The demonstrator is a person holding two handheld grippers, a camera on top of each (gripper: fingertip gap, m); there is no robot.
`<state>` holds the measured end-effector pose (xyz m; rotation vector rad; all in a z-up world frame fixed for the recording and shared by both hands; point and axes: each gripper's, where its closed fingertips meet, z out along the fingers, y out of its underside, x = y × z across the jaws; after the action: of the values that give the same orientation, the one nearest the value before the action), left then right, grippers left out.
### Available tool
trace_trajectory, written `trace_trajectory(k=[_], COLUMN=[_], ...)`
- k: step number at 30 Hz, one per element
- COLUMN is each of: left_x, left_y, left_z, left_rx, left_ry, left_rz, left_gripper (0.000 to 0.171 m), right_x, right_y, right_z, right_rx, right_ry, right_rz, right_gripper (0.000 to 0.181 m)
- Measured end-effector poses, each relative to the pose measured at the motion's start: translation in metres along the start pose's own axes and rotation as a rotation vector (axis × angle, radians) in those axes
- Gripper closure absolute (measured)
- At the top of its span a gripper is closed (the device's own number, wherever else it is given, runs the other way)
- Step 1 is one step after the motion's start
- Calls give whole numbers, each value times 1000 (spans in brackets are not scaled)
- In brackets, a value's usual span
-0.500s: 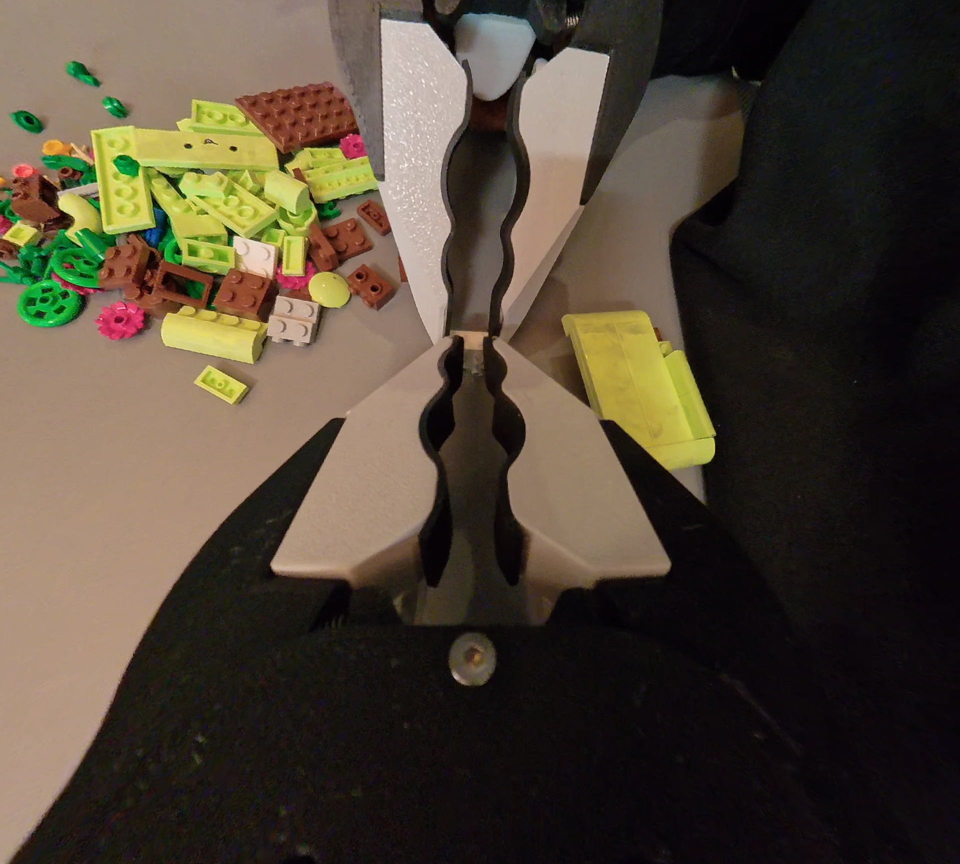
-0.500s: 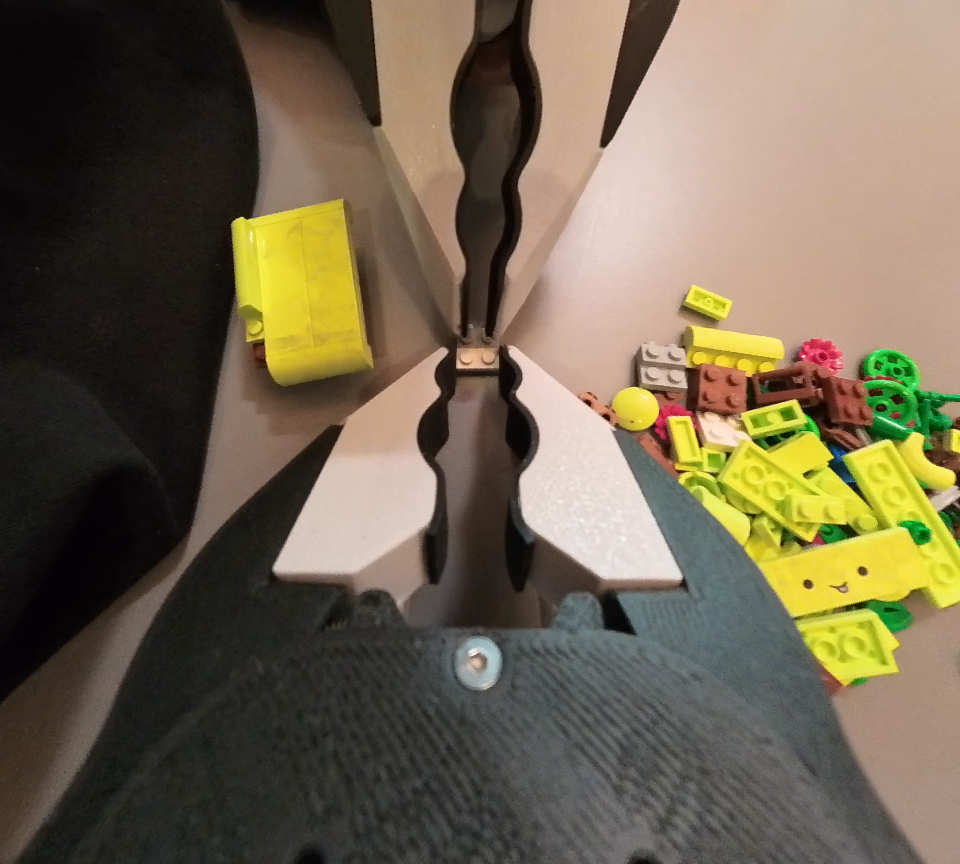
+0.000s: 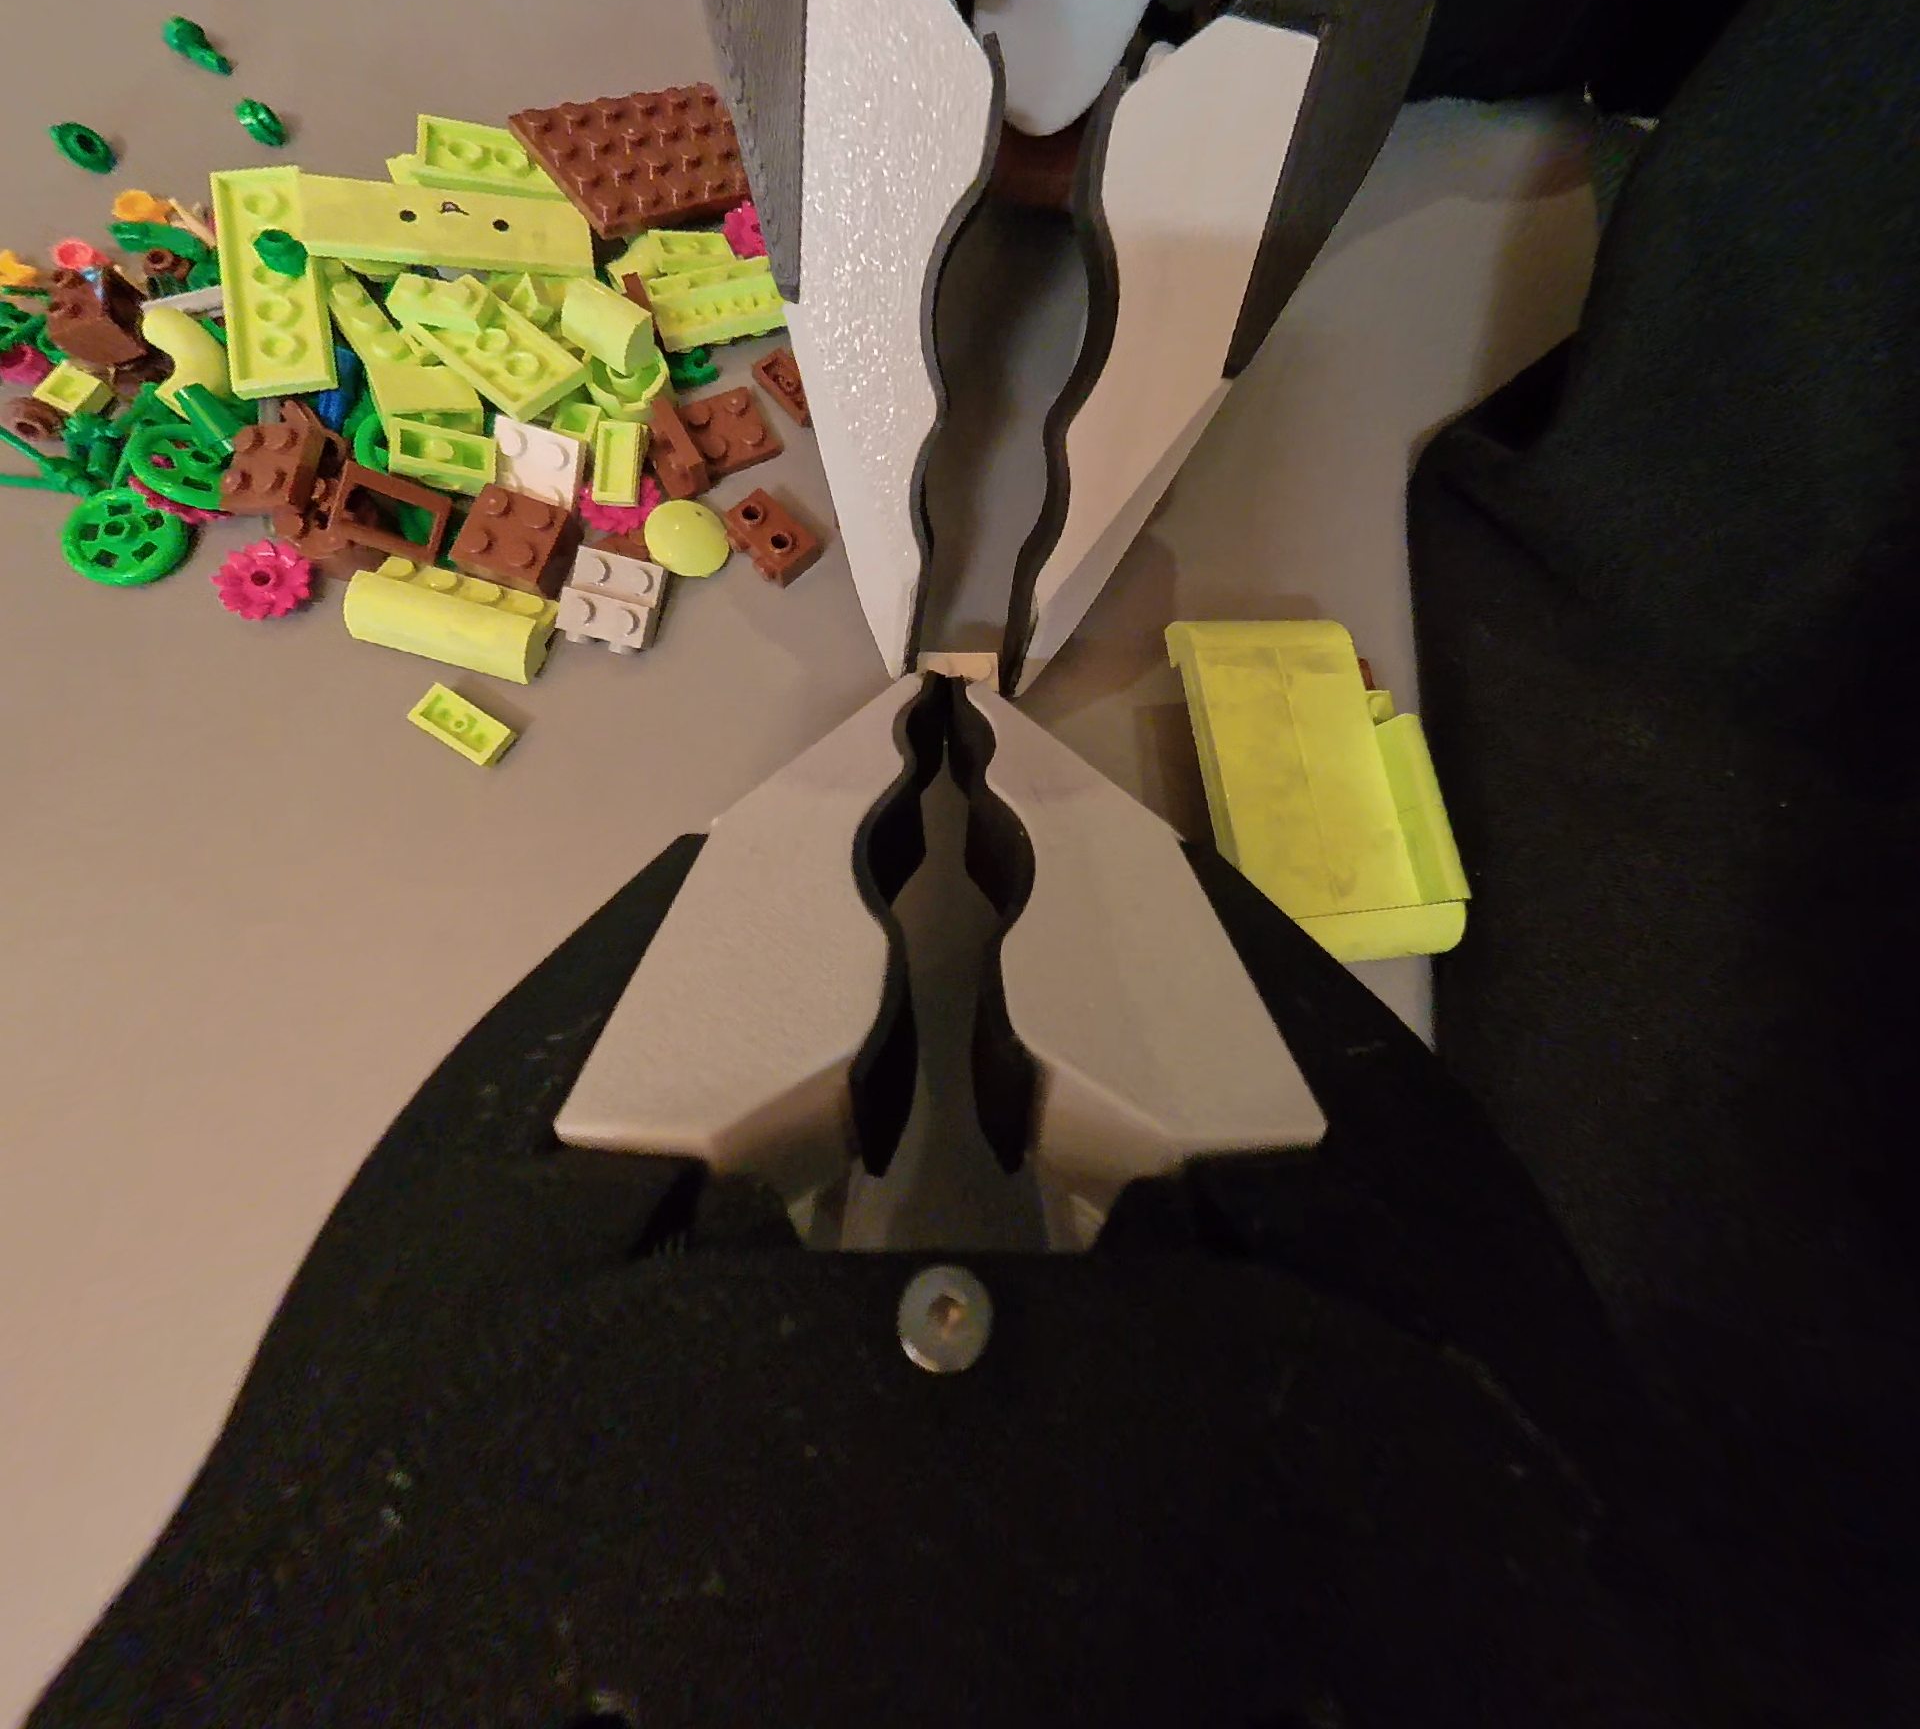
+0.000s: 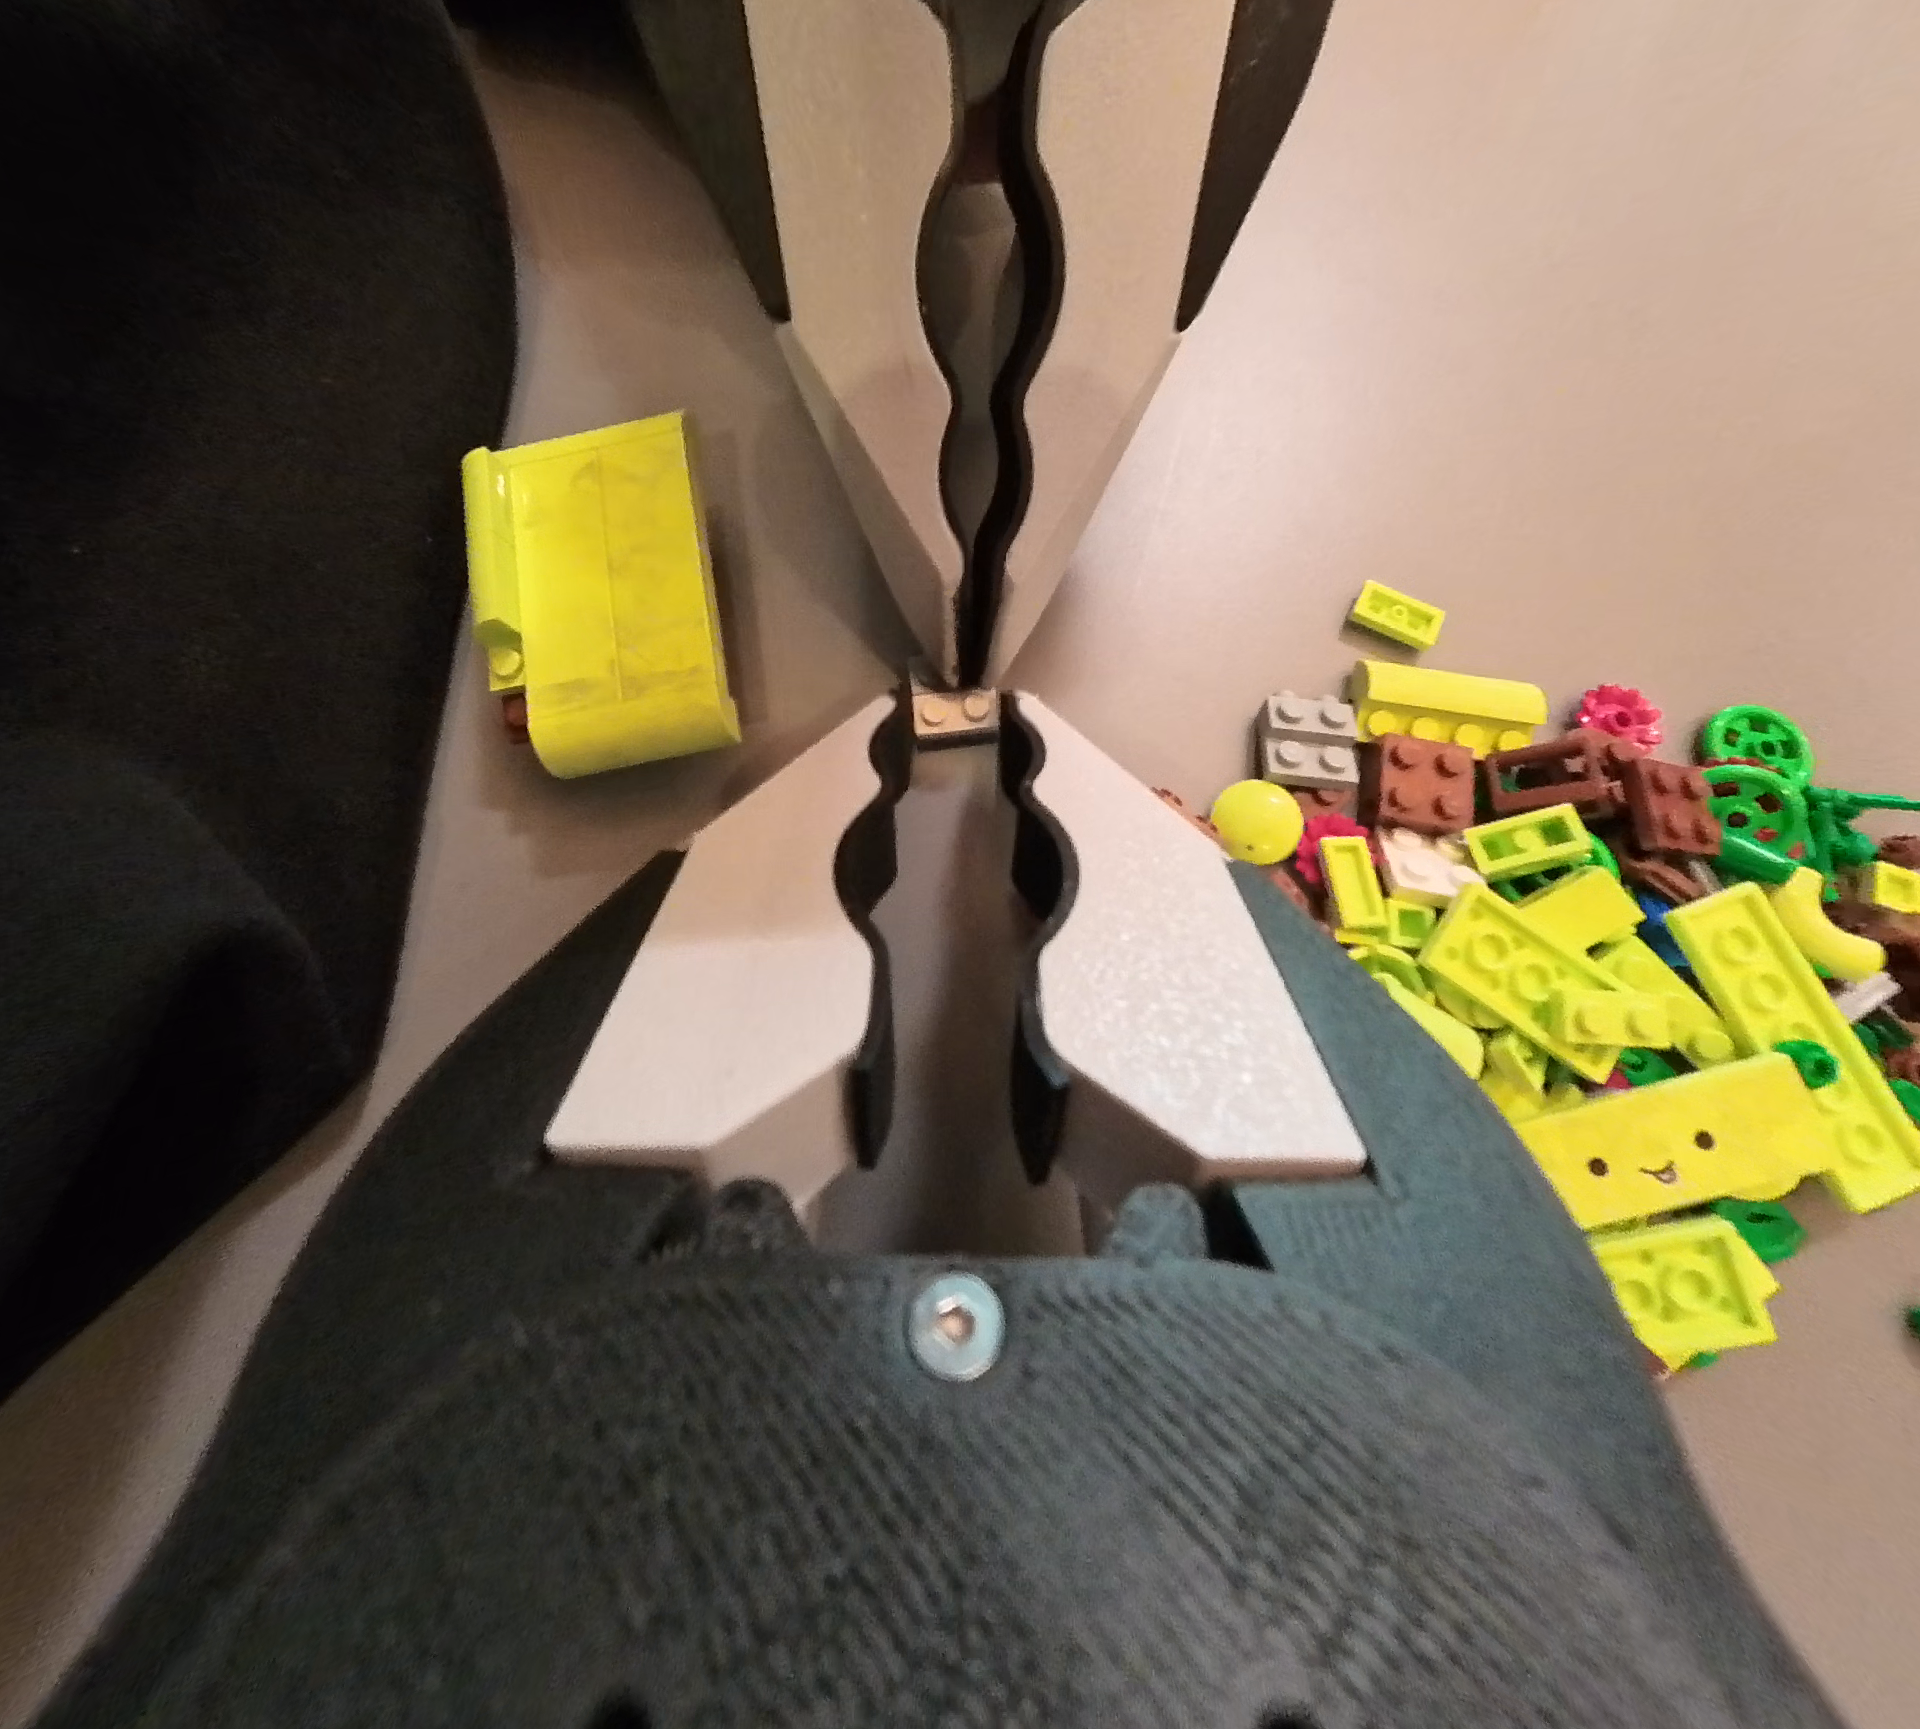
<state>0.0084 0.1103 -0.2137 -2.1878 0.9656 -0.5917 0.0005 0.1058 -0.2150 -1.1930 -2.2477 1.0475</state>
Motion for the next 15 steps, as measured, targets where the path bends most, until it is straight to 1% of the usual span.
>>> trace_trajectory(k=[4, 7, 15], left_x=[3, -1, 2], left_y=[-5, 2, 5], left_z=[-6, -3, -5], left_rx=[27, -24, -67], left_ry=[39, -5, 4], left_rz=[-25, -14, -57], left_gripper=[171, 171, 171], right_x=[0, 0, 0], right_y=[0, 0, 1], right_z=[1, 1, 2], right_rx=[-3, -4, -8], right_ry=[2, -5, -6], right_rz=[-5, 3, 4], right_gripper=[167, 167, 167])
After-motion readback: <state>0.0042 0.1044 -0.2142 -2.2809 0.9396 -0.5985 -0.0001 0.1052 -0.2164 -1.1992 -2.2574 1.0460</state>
